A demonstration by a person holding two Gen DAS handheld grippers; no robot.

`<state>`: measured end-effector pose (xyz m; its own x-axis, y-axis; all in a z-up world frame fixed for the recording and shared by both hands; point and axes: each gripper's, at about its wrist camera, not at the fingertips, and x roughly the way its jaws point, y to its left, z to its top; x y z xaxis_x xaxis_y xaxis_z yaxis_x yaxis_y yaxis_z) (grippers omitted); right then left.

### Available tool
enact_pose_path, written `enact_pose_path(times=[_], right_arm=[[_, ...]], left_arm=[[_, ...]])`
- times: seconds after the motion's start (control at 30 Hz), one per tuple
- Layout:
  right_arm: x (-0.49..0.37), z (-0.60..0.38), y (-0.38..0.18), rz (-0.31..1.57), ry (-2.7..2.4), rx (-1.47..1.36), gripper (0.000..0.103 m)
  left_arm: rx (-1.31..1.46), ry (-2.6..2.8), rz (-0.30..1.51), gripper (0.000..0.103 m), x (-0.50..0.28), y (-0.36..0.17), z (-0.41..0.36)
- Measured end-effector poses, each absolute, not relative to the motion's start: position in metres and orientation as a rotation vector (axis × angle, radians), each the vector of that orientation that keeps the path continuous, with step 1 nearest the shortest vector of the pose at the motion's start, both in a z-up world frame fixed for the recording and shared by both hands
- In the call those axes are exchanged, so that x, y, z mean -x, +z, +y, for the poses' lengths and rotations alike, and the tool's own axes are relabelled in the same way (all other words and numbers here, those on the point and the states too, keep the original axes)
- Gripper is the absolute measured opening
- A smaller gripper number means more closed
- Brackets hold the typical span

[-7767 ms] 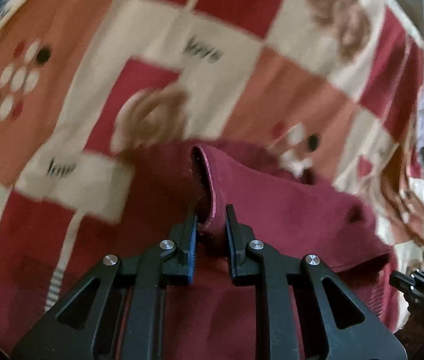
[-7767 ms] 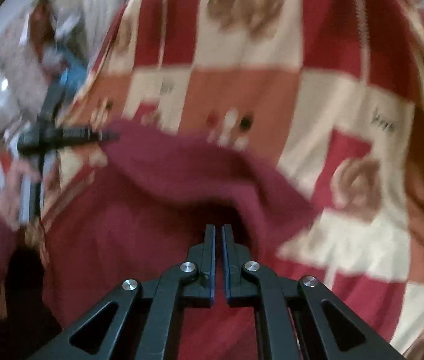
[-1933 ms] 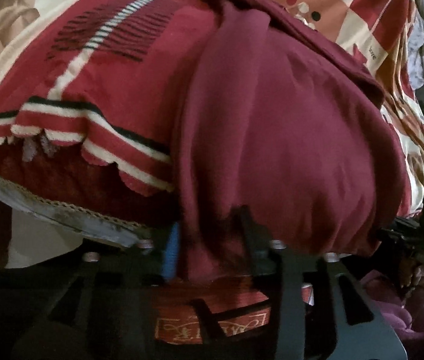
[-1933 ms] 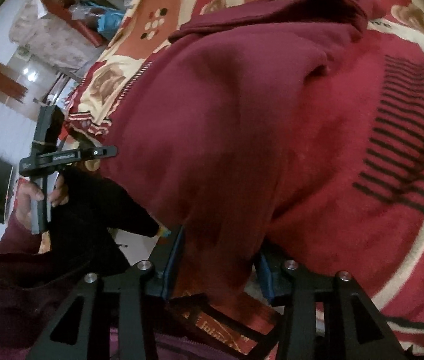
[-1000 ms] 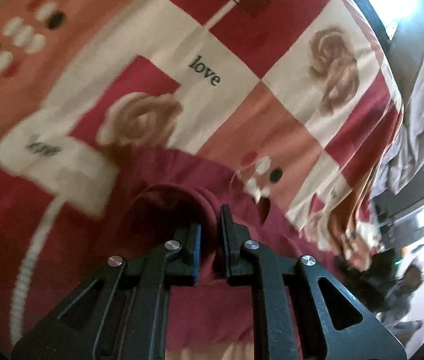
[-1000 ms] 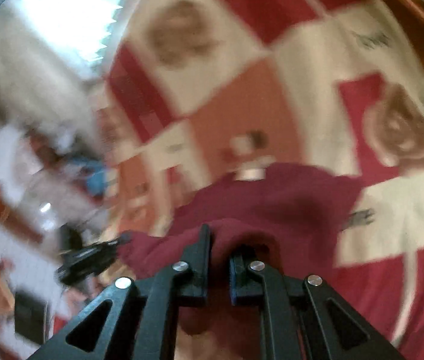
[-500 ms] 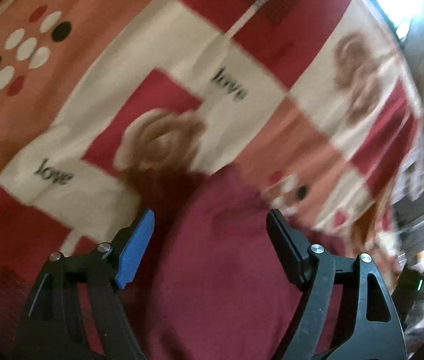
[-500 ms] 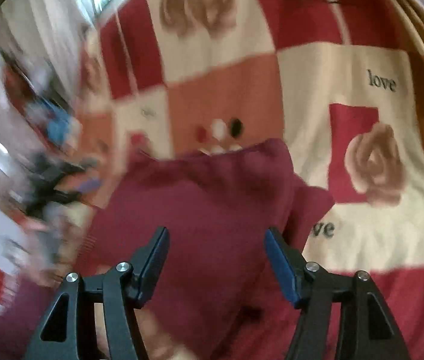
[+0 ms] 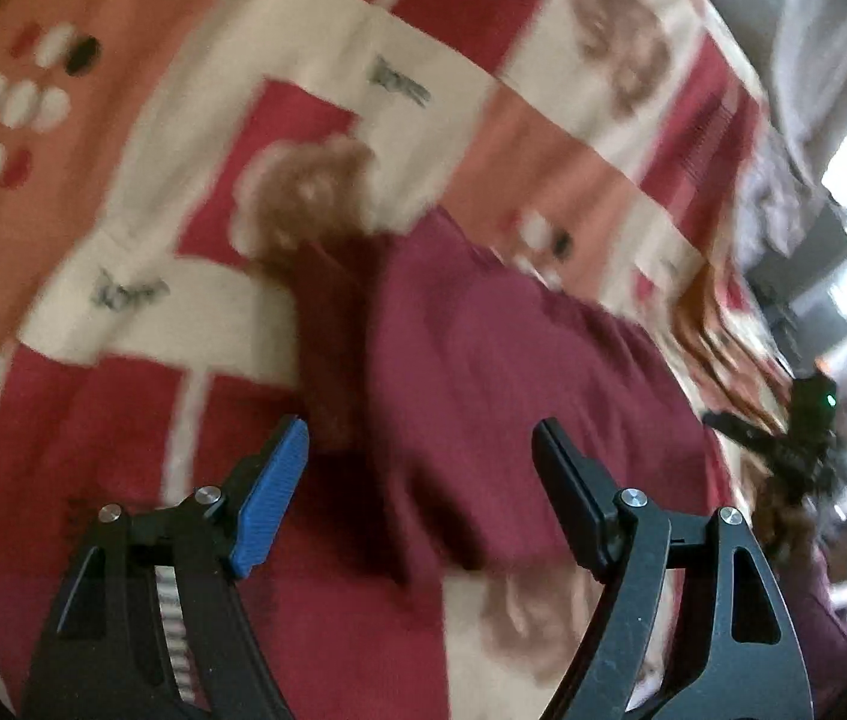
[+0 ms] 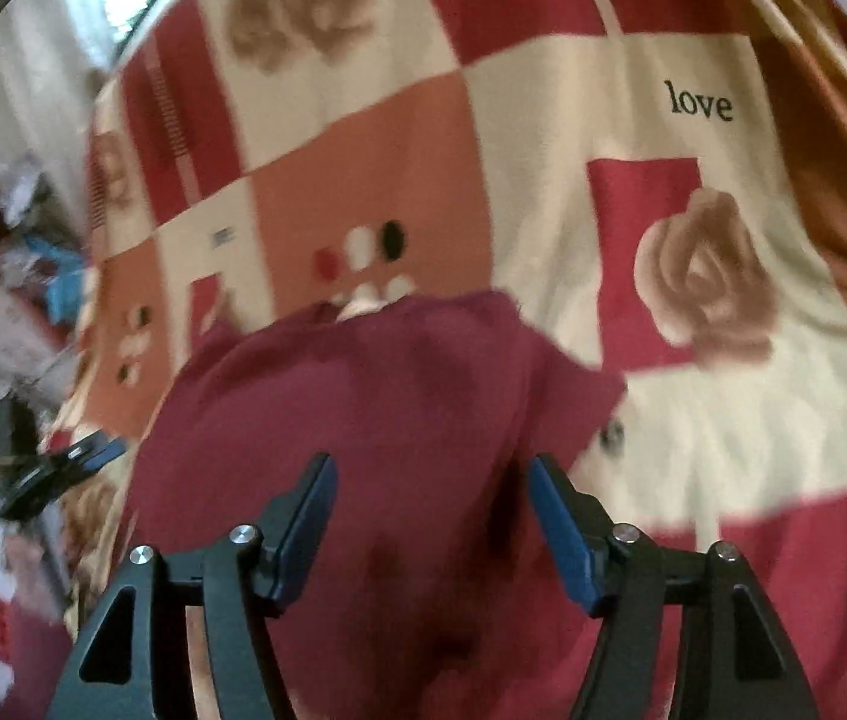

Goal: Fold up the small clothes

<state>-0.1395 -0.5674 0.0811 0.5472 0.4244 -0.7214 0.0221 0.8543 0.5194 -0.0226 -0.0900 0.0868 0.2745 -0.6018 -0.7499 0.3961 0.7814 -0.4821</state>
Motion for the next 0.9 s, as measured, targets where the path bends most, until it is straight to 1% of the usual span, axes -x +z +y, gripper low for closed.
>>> enact_pose_path(times=[0.17,0.27,0.33,0.37,0.4,0.43,0.47,0.5,0.53,0.57,0.63,0.67,0.77,0.83,0.9], right_arm=[[0.177,-0.543,0.081,0.999,0.295,-0.451,0.064],[0.184,-0.527,0.07,1.023,0.304,-0.433,0.063],[0.184,-0.523,0.059,1.032,0.303,-0.465,0.059],[0.18,-0.519,0.053,1.045,0.308,-0.48,0.053],[0.177,-0.514,0.047,1.056,0.31,-0.478,0.047],[0.178,-0.512,0.046,1.055,0.308,-0.455,0.045],[0.178,-0.509,0.045,1.049,0.306,-0.425,0.037],[0.176,-0.506,0.046,1.043,0.302,-0.396,0.023],[0.175,-0.506,0.046,1.044,0.286,-0.38,0.02],[0.173,-0.509,0.048,1.049,0.282,-0.39,0.016],[0.173,-0.515,0.059,1.034,0.278,-0.387,0.01],[0.175,-0.518,0.067,1.014,0.275,-0.377,0.009],[0.179,-0.525,0.086,0.972,0.27,-0.369,0.006],[0.18,-0.526,0.081,1.0,0.254,-0.36,0.006],[0.182,-0.522,0.062,1.06,0.249,-0.358,0.006]], left_arm=[[0.101,-0.75,1.166,0.077,0.05,0.071,-0.095],[0.113,-0.767,1.198,0.077,0.053,0.059,-0.095],[0.135,-0.777,1.218,0.071,0.051,0.053,-0.095],[0.136,-0.783,1.226,0.063,0.051,0.05,-0.096],[0.125,-0.788,1.238,0.048,0.05,0.048,-0.098],[0.103,-0.785,1.251,0.039,0.051,0.045,-0.099],[0.078,-0.769,1.254,0.022,0.051,0.043,-0.101],[0.072,-0.764,1.256,0.017,0.052,0.042,-0.102],[0.075,-0.764,1.254,0.015,0.052,0.043,-0.1],[0.079,-0.76,1.24,0.01,0.054,0.047,-0.098],[0.099,-0.766,1.194,0.009,0.058,0.057,-0.091],[0.117,-0.76,1.162,0.004,0.059,0.064,-0.085],[0.161,-0.709,1.132,0.004,0.056,0.07,-0.065],[0.171,-0.669,1.156,0.003,0.054,0.063,-0.058],[0.155,-0.667,1.179,0.003,0.054,0.057,-0.059]])
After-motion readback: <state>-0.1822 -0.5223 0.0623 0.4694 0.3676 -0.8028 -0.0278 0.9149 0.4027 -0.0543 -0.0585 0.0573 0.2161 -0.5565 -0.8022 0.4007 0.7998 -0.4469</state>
